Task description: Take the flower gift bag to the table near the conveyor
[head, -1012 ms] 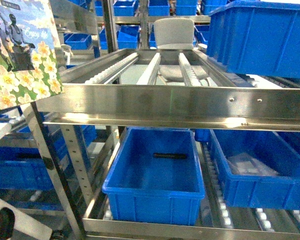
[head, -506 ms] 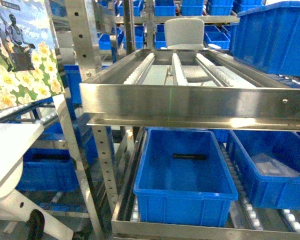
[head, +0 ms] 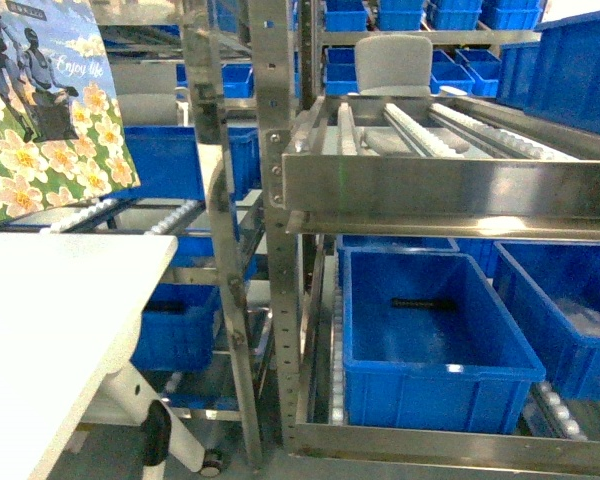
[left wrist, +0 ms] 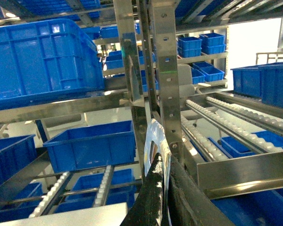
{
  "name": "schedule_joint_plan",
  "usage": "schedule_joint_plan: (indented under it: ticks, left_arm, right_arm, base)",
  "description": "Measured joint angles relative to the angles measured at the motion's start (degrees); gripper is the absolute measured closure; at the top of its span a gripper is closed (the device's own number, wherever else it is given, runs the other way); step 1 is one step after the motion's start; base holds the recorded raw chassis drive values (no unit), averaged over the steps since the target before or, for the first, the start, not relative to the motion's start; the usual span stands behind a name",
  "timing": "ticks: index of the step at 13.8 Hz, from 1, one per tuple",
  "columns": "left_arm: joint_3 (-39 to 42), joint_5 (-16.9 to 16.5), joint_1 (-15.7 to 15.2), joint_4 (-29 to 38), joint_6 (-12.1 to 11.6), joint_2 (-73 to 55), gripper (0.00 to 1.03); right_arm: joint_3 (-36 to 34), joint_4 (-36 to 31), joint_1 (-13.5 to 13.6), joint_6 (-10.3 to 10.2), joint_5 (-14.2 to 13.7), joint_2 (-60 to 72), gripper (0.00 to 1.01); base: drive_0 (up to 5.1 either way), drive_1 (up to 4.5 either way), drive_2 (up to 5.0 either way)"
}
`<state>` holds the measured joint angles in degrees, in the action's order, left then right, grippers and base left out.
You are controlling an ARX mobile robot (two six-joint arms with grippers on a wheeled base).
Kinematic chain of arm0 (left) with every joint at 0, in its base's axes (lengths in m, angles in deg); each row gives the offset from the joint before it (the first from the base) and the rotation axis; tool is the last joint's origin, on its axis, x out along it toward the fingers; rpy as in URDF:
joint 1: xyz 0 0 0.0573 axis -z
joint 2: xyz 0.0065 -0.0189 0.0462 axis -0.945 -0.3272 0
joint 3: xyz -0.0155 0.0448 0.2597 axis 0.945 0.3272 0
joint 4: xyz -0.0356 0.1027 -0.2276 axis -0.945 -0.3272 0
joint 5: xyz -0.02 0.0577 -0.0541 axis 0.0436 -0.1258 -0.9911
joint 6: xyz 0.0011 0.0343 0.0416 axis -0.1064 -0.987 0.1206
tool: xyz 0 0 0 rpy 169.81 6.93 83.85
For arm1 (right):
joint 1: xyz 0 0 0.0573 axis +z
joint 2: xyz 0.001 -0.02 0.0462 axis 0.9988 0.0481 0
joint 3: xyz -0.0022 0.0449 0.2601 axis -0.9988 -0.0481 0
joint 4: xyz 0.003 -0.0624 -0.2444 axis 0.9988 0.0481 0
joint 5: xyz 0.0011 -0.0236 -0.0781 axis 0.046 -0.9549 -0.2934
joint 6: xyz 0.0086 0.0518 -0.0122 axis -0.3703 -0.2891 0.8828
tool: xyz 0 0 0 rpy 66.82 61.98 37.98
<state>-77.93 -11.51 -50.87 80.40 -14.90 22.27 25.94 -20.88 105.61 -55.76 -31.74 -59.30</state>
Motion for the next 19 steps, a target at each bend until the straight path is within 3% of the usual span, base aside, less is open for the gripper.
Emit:
schedule_joint_plan:
  ticks: [19]
  left_arm:
    - [0.0, 0.0, 0.0, 0.0, 0.0, 0.0, 1.01]
  right_arm:
    - [0.0, 0.0, 0.0, 0.0, 0.0, 0.0, 0.99]
  base:
    - [-4.9, 2.93, 1.9]
